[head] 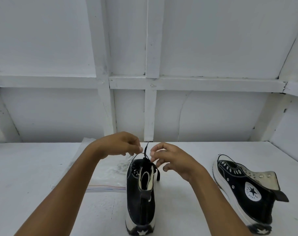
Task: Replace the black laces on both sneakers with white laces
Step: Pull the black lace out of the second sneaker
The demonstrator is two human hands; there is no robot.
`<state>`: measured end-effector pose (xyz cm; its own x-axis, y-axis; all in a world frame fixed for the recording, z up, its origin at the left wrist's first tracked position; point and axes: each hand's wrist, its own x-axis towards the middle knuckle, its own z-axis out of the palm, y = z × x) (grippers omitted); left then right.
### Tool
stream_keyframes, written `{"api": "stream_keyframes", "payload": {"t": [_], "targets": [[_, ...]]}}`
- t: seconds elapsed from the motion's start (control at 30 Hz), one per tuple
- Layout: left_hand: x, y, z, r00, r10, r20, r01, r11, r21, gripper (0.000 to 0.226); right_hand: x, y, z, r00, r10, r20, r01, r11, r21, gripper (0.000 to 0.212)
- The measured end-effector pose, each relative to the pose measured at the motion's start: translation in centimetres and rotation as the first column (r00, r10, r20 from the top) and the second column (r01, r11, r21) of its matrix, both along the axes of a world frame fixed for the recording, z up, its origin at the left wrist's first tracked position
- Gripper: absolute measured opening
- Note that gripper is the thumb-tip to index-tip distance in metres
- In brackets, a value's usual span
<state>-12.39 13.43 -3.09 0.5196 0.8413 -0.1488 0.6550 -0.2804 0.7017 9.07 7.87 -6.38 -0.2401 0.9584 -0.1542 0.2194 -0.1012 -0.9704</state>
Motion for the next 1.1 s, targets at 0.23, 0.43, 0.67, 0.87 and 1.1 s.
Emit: {"api": "stream_keyframes", "payload": {"t": [0.23, 0.43, 0.67, 0.87, 1.1], "targets": [[0.8, -2.2, -0.4, 0.983, -0.179, -0.040, 0.179, 0.984, -0.012, 0.018, -0.6, -0.2, 0.1, 0.983, 0.060, 0.176, -0.057, 0.998, -0.022, 0.013], [1.8, -3.0, -1.1, 0.998, -0.063, 0.016, 0.063, 0.998, 0.005, 0.011, -0.8, -0.3, -0.3, 0.998, -0.004, -0.067, 0.004, 1.000, -0.001, 0.014], [1.3, -3.2, -2.2, 0.890, 0.141, 0.433, -0.061, 0.979, -0.193, 0.029, -1.0, -0.9, 0.1, 0.994, 0.053, -0.096, -0.051, 0.998, 0.022, 0.033], [1.5, -3.4, -2.7, 0.643, 0.311, 0.700, -0.009, 0.917, -0.399, 0.045, -2.3, -0.4, -0.2, 0.957, -0.166, 0.239, 0.120, 0.974, 0.194, 0.024], [0.7, -2.8, -1.9, 0.435, 0.392, 0.811, -0.026, 0.905, -0.424, 0.039, -1.4, 0.2, -2.1, 0.862, -0.371, 0.346, 0.254, 0.906, 0.339, 0.017]]}}
